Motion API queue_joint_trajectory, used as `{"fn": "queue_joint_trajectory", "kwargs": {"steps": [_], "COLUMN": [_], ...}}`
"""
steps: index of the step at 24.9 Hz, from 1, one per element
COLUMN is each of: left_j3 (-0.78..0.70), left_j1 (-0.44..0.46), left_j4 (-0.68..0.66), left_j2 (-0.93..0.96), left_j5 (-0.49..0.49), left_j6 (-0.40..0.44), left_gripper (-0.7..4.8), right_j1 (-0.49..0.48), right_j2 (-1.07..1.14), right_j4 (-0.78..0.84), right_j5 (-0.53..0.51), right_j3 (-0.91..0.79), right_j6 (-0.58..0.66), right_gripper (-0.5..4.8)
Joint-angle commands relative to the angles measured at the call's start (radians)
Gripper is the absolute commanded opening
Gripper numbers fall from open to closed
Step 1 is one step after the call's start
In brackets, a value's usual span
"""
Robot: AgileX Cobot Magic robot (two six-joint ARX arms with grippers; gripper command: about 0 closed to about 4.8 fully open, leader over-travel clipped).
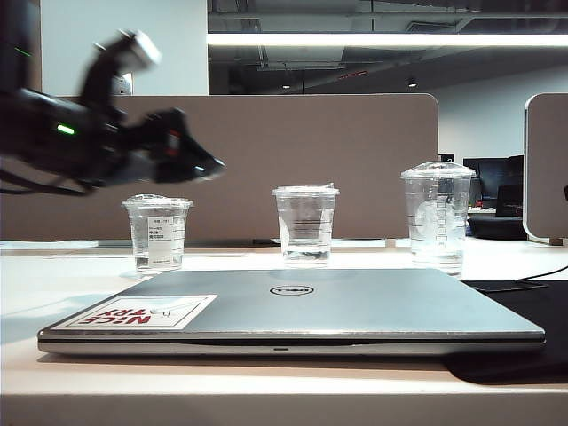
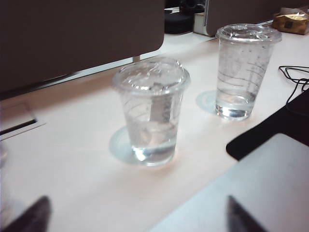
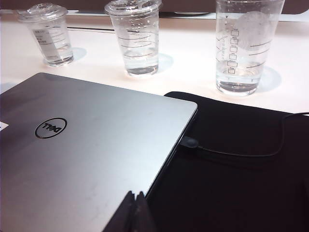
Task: Pick up the coffee cup on the middle and place it on the left side of the laptop.
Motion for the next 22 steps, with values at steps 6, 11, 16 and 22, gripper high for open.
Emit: {"fn": "queue_joint_trajectory", "kwargs": {"steps": [6, 11, 16, 22], "left_j3": [0.299, 0.464, 0.573, 0.705], "left_j1": [-0.021, -0.046, -0.056, -0.059], "left_j4": [-0.066, -0.138, -0.173, -0.228], "left_j2": [0.294, 0.439, 0.521, 0.623], "left_j5": [0.113, 0.109, 0.038, 0.07], "left_j6": [-0.09, -0.09, -0.09, -0.097], "left_gripper": [4.79, 4.79, 4.79, 4.79], "right_j1": [-0.001, -0.001, -0.001, -0.001], "right_j2": [0.002, 0.001, 0.002, 0.002], "right_j4": [0.017, 0.017, 0.017, 0.018], "right_j5": [-0.001, 0.002, 0.001, 0.001], "right_j3": [-0.004, -0.004, -0.004, -0.004], "right_j6": [0.0, 0.0, 0.0, 0.0], "right_gripper": [-0.05, -0.05, -0.05, -0.05]}}
